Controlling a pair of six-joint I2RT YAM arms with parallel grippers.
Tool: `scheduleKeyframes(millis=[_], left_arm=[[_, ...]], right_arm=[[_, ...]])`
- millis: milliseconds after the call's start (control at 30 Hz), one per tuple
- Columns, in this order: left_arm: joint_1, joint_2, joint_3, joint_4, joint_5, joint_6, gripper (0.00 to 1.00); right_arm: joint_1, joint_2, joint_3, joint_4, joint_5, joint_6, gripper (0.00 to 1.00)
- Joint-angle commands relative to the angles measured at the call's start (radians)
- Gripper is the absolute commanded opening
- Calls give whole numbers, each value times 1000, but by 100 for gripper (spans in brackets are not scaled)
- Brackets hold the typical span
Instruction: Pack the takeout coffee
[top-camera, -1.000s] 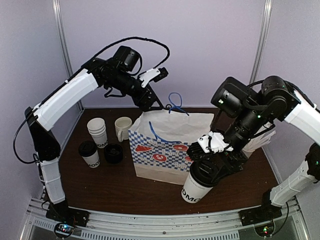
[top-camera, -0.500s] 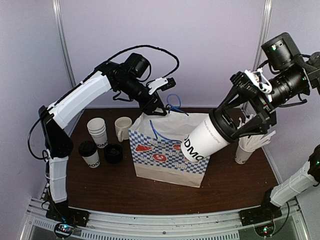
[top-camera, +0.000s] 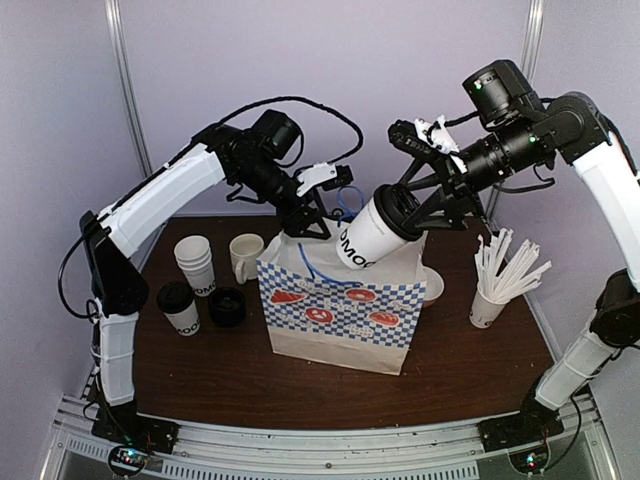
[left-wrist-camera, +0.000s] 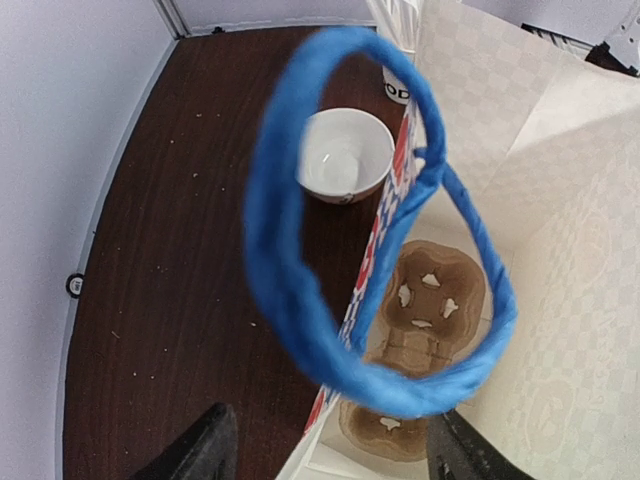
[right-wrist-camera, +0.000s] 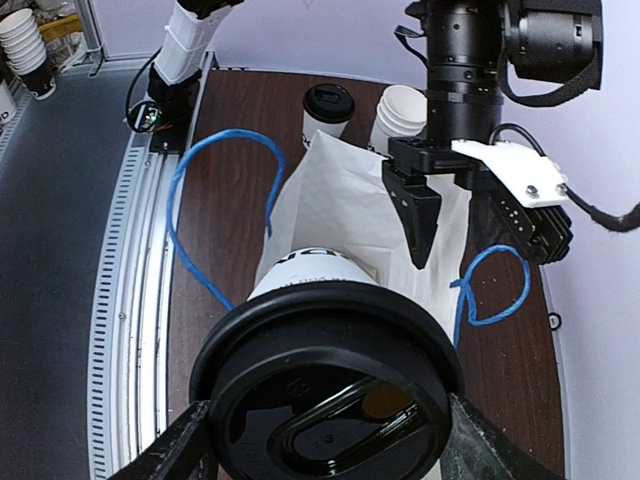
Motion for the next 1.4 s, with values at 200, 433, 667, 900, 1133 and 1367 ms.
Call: scheduleKeyframes(millis=[200,433,667,900,1133,1367], left_arm=[[-30,3,10,-77,-8,65,24],[-85,-71,-53,-52,-126,57,7],[-126,-169,-87,-38,-198,-21,0],[-192,-222,-140,-39,-341,-122,0],[-206,-260,-173,-58,-436,-264,0],[-212,-288,-203,-60,-369,-305,47]], right_arm=[[-15,17,-9,80,117,47,64],[-14,15,-13,60,99,40,65],[73,-28,-140,77,194,6,65],[222,-19,-242,93,387,-33,64],[305,-10,-304,99,489,-66,63],[375,-42,-413,96,515,-61,63]])
